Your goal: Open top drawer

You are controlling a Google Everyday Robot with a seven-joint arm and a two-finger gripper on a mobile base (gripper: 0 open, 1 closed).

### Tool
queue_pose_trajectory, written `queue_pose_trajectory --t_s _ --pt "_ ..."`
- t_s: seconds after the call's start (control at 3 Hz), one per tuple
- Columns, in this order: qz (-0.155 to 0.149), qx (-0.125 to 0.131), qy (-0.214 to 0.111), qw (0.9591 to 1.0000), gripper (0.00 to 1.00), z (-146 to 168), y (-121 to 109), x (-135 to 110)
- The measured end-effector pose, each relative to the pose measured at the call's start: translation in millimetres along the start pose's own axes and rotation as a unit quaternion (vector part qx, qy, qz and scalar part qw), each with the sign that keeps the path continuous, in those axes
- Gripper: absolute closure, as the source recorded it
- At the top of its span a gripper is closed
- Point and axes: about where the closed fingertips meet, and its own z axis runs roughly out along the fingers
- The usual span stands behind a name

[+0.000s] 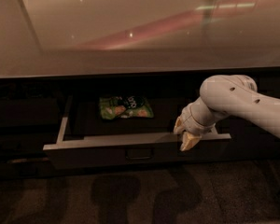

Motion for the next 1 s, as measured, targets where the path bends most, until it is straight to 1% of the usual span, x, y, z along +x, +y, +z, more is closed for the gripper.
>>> queue_pose_trajectory --t_s 0.33,0.67,1.0 --pt "-0.004 0.006 0.001 1.0 1.0 -5.6 0.6 -6.7" --pt "-0.004 0.006 0.001 1.0 1.0 -5.6 0.6 -6.7" --pt "-0.007 0.012 0.003 0.9999 1.0 -12.0 0.8 -10.6"
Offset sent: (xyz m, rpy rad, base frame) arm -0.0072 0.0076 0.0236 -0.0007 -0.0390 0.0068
